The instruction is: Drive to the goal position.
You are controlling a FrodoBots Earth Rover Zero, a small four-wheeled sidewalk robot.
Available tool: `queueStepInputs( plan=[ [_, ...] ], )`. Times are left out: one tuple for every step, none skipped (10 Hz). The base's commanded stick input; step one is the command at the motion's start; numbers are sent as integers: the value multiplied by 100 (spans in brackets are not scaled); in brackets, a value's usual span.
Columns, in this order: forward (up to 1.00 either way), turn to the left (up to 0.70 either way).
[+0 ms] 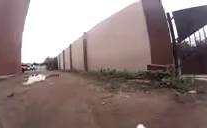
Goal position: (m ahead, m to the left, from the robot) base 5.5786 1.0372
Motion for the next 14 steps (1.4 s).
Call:
queueStepInputs(
  plan=[
    [70,0],
    [70,0],
    [70,0],
    [70,0],
    [70,0],
    [70,0],
    [70,0],
    [70,0],
    [70,0],
    [70,35],
    [70,35],
    [70,35],
    [70,35],
    [70,35]
  ],
)
